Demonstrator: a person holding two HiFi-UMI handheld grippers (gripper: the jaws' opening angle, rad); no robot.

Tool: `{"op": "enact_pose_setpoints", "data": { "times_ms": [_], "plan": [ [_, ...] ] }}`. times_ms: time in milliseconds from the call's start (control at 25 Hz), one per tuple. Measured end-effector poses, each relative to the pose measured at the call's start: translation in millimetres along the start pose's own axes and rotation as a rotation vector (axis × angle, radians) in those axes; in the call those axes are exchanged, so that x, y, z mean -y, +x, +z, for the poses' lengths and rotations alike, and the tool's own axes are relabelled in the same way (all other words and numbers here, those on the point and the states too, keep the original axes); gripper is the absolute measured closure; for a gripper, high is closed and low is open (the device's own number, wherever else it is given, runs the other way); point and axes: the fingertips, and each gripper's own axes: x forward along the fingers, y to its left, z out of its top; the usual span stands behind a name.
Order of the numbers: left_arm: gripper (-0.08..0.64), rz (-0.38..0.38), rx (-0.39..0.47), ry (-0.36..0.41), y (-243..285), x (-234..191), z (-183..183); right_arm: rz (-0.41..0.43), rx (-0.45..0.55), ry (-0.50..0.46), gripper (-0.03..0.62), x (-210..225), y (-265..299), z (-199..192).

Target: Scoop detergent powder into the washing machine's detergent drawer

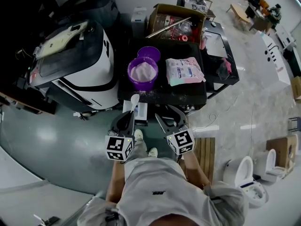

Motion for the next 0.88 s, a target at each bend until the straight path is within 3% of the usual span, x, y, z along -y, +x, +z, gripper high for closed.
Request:
{"op": "enact_pose_setpoints", "data": {
  "times_ms": [880],
  "plan": [
    [0.545, -0.098, -0.04, -0.009, 95, -87, 23, -0.092, -0.05, 0.006, 0.383, 48, 108, 14]
  ]
}}
